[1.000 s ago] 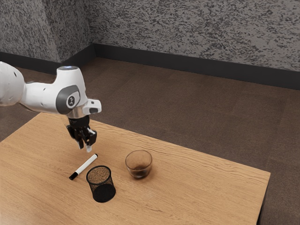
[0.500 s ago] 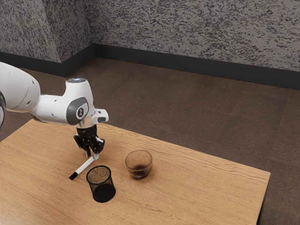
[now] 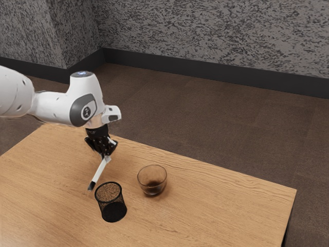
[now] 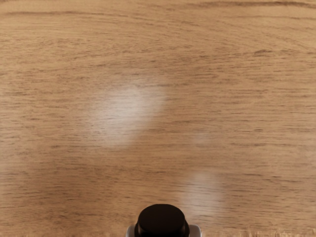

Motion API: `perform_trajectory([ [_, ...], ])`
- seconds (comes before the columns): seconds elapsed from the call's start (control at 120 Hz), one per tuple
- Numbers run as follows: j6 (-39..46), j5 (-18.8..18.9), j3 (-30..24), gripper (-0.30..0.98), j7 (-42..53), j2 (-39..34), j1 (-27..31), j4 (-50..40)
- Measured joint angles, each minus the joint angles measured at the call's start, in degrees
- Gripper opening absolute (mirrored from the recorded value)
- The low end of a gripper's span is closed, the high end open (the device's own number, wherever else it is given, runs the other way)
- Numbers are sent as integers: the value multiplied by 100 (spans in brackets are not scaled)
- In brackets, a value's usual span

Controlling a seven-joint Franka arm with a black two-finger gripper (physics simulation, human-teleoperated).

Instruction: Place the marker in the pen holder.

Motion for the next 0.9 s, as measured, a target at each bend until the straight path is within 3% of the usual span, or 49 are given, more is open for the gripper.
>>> perform_trajectory([
  [0.158,-378,60,-170,-9,-61,-1871,-290,-432],
  [0.333,-428,306,-647,-10,-134,-3306,-274,-1418],
  [0.525,130,407,-1015,-10,-258,-3513,-282,-2008],
  [0.9,810,468,-1121,-10,-551,-3156,-308,-2381],
])
